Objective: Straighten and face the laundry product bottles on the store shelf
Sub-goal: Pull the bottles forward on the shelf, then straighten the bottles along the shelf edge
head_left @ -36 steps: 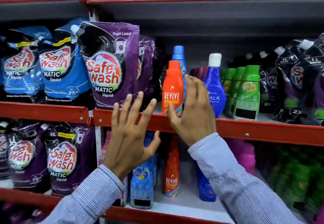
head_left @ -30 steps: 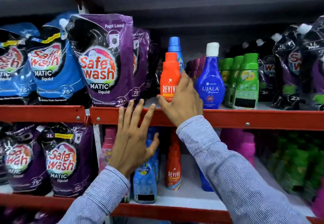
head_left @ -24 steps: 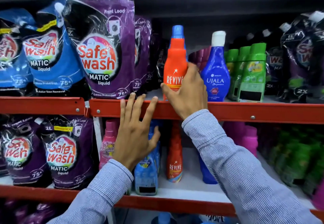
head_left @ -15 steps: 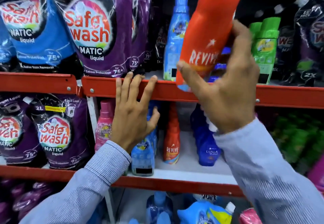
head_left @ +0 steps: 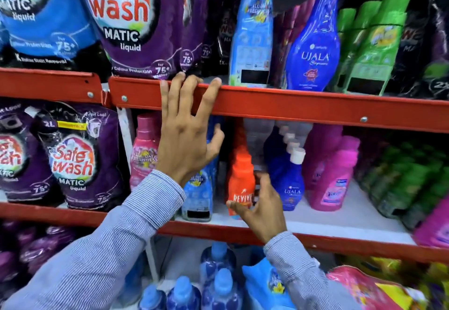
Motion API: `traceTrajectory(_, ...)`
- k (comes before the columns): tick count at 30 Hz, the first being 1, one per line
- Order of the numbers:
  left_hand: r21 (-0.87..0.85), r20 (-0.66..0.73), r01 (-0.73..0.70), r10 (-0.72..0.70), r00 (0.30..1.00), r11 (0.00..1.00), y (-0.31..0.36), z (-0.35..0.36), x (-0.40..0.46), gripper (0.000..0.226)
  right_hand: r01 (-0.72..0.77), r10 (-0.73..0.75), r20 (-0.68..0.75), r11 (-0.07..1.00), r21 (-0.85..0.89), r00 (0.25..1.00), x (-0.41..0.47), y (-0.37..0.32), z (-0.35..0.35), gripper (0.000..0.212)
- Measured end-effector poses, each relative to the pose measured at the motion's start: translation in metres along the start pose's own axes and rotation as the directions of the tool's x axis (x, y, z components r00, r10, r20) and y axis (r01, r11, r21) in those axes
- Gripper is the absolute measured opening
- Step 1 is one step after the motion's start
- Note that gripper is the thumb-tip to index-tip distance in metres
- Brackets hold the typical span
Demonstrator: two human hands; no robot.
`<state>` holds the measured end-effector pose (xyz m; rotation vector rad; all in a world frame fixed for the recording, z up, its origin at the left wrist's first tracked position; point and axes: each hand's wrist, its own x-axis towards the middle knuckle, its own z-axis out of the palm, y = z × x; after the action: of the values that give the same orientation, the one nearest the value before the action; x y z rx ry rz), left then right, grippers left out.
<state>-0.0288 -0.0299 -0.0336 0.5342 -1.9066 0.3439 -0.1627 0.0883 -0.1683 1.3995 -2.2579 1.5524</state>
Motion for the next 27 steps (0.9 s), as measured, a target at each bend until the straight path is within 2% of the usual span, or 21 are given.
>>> traceTrajectory(6, 0.002, 0.009, 0.007, -0.007, 1.0, 1.0, 0.0, 0.001, 0.0, 0.084, -0.107, 0.107, 0.018, 0.994, -0.015, 0.994, 0.0, 0.02, 0.027, 0.082)
traceTrajectory(13, 0.027, 0.016, 0.021, -0.021, 1.0, 0.999, 0.003, 0.002, 0.0, 0.084, -0.114, 0.115, 0.025, 0.992, -0.044, 0.993, -0.002, 0.024, 0.032, 0.084)
traceTrajectory(17, 0.043, 0.023, 0.027, -0.028, 0.999, 0.999, 0.006, 0.001, 0.0, 0.086, -0.063, 0.064, 0.026, 0.996, -0.06, 0.998, -0.004, 0.016, 0.014, 0.078)
traceTrajectory(19, 0.05, 0.025, 0.034, -0.035, 0.999, 0.998, 0.007, -0.001, -0.001, 0.088, 0.039, -0.044, -0.058, 0.996, -0.083, 0.997, -0.005, 0.002, -0.004, 0.068)
traceTrajectory(21, 0.045, 0.028, 0.052, -0.053, 0.998, 0.998, 0.009, -0.003, -0.002, 0.088, 0.185, -0.208, -0.197, 0.974, -0.13, 0.958, -0.002, -0.018, -0.029, 0.053)
traceTrajectory(24, 0.0, 0.017, 0.116, -0.116, 0.993, 0.993, 0.022, -0.004, 0.0, 0.082, 0.38, -0.456, -0.384, 0.888, -0.261, 0.803, 0.012, -0.055, -0.069, 0.042)
traceTrajectory(26, -0.022, 0.004, 0.139, -0.139, 0.99, 0.99, 0.036, -0.004, 0.001, 0.081, 0.437, -0.574, -0.426, 0.815, -0.38, 0.7, 0.027, -0.076, -0.092, 0.044)
traceTrajectory(27, -0.023, 0.005, 0.124, -0.124, 0.992, 0.992, 0.044, -0.004, 0.001, 0.082, 0.434, -0.6, -0.429, 0.794, -0.426, 0.676, 0.036, -0.085, -0.103, 0.047)
